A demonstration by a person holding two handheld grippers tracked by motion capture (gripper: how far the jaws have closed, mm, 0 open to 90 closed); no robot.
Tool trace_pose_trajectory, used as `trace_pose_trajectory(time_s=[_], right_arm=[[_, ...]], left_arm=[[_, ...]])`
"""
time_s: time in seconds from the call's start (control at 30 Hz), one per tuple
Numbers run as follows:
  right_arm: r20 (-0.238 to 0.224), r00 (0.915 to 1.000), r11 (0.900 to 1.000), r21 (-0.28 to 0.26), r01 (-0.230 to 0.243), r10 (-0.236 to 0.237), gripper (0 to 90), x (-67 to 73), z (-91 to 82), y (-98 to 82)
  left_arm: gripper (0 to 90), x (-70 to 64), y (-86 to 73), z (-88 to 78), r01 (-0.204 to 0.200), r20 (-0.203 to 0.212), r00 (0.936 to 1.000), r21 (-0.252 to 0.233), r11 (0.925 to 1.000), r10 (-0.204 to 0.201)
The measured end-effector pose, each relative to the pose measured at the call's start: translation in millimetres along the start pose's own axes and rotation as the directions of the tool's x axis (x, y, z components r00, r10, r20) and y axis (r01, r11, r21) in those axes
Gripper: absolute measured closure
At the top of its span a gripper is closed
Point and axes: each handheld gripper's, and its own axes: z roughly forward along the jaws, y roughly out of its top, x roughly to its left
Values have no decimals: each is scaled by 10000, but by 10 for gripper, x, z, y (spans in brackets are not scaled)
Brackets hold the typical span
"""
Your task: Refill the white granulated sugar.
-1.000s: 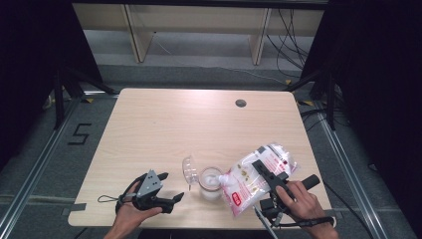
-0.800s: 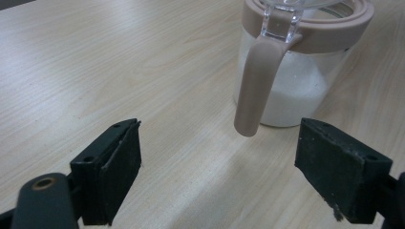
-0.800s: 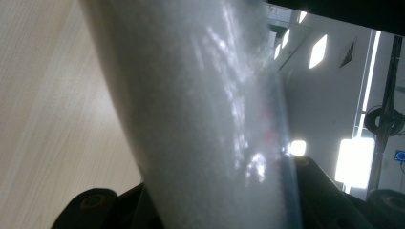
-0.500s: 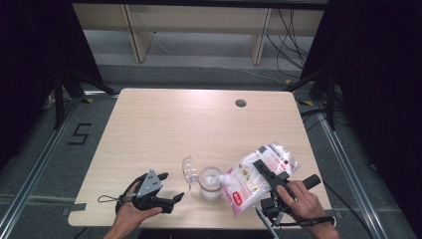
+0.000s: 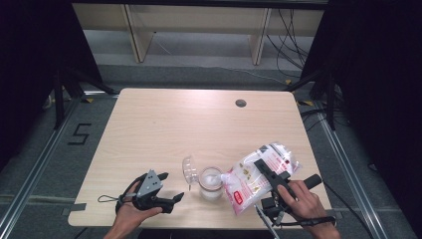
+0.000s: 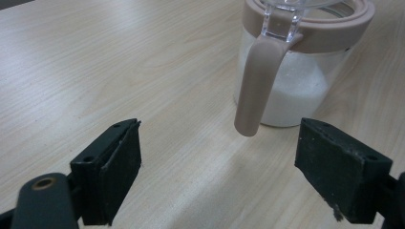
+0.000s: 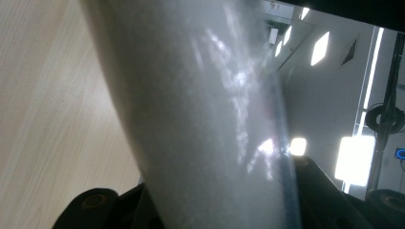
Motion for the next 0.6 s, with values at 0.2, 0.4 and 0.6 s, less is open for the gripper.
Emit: trace_pose_trajectory(time_s=[0.2,0.4,0.6], right_arm=[[-65,9999,10000,46,88,-88,732,-14,-4,5],[-14,9999,9999,-95,-103,103,733,-4,-3,15],[-248,9985,9988,-27,-493,492,735,9,5,-12]], left_arm=[[154,13,2,-7,-146,-2,9999,89,9999,146],[154,16,3,-4,-210,1,9998,-2,9998,210],[154,16,4,-6,-209,0,9998,36,9998,209]])
